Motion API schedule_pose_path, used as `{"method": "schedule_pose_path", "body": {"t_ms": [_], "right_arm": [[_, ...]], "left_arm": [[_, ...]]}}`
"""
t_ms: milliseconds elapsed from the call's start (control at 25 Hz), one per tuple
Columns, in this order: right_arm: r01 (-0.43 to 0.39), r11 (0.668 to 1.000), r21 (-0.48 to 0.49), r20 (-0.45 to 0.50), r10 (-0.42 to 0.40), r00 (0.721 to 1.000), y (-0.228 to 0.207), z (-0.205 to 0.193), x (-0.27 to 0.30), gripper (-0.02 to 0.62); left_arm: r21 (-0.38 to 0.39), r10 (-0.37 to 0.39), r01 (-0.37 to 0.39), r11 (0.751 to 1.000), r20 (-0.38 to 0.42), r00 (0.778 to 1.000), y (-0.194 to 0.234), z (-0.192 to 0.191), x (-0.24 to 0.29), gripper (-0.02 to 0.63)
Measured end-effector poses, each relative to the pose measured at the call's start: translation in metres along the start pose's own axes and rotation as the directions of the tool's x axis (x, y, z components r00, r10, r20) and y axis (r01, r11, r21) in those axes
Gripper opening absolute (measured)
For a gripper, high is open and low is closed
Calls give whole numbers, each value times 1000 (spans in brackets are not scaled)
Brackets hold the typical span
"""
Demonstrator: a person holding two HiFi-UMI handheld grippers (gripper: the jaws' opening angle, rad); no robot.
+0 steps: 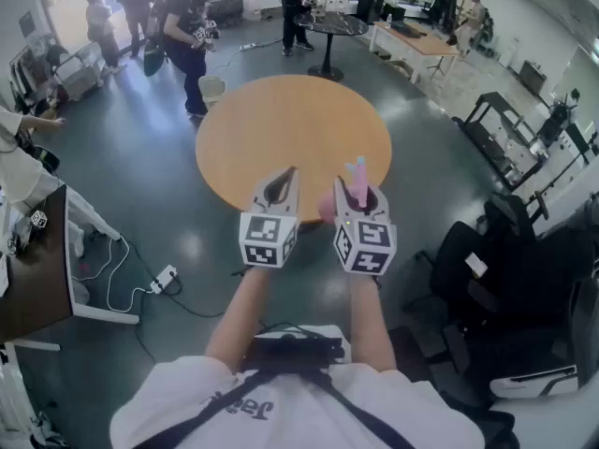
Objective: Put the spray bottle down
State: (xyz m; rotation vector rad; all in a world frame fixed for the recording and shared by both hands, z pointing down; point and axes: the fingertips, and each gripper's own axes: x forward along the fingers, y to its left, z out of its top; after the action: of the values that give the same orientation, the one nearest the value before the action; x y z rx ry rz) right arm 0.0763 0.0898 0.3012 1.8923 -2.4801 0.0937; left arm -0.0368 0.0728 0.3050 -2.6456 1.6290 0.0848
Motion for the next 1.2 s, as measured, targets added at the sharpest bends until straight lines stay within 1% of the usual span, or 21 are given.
{"method": "schedule_pose_path", "body": {"t_ms": [240, 360, 520, 680, 840, 960, 1120, 1200], "right_arm": [[-62, 998, 34, -1, 62, 998, -2, -7, -1, 176], [-83, 996, 38, -24, 84, 996, -3, -17, -3, 178], [-99, 993, 57, -60, 102, 993, -11, -34, -10, 178], [-72, 993, 98, -74, 79, 994, -27, -44, -9, 178], [-64, 992, 105, -76, 72, 994, -27, -46, -4, 178], [-55, 994, 97, -85, 63, 994, -33, -48, 8, 178], [-12, 995, 99, -127, 25, 992, -50, -59, 28, 178], [-3, 995, 98, -134, 16, 991, -56, -55, 46, 179]], "left_arm": [[-6, 32, -32, 999, -17, 999, -8, -11, 5, 11], [-6, 49, -49, 999, -37, 998, -10, -19, 7, 11], [-25, 65, -66, 997, -40, 997, -20, -22, 8, 11], [-24, 33, -35, 999, -81, 996, -32, -33, 17, 11], [-35, 12, -16, 999, -111, 994, -32, -45, 25, 11], [-44, -12, 7, 999, -121, 993, -30, -52, 43, 11], [-85, -63, 50, 995, -163, 985, -29, -69, 69, 11], [-93, -89, 74, 993, -172, 981, -23, -69, 86, 11]]}}
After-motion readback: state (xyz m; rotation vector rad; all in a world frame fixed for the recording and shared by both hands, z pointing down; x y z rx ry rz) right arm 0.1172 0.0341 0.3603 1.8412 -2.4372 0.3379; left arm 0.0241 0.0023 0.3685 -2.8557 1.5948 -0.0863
